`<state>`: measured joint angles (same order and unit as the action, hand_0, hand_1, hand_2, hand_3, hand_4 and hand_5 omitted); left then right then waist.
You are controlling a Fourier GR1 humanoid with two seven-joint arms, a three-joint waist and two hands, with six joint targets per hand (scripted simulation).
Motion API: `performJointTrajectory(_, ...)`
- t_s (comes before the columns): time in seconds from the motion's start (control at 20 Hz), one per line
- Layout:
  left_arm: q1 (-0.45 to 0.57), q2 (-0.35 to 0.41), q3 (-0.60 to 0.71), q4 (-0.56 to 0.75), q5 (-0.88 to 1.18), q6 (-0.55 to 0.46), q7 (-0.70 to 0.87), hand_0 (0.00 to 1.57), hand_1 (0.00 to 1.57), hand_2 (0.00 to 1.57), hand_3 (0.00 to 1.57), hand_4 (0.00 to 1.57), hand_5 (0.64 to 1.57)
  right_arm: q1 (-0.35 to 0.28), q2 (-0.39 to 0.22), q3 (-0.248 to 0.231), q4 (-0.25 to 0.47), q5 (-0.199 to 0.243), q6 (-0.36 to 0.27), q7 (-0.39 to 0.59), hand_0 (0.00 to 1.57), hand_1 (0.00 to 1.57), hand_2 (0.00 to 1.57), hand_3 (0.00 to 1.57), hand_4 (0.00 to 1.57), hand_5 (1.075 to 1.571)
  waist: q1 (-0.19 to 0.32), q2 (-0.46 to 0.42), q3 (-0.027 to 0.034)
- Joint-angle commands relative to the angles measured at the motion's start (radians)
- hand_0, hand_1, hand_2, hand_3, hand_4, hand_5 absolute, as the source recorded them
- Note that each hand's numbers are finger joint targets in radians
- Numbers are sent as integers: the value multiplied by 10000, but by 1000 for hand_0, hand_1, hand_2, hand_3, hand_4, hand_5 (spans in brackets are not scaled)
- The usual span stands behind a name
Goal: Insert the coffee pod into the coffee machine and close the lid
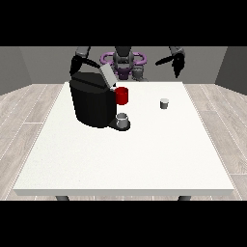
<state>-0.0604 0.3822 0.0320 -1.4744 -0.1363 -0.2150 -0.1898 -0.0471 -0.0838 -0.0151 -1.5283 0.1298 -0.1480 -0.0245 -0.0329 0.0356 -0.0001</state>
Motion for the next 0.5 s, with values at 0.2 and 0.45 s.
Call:
performJointTrajectory(0.2, -1697, 956, 549, 1786, -841, -300, 430, 0, 0, 0, 0, 0, 1571, -350, 179, 412, 39, 161, 184, -270, 0, 0, 0, 0, 0, 1571, -901, 835, 1)
performJointTrajectory(0.45, -2626, 1722, 510, 2905, -1506, -627, 600, 0, 0, 0, 0, 0, 1571, -1355, 438, 644, -133, 494, -174, 607, 0, 0, 0, 0, 0, 1571, -1216, 1664, -4)
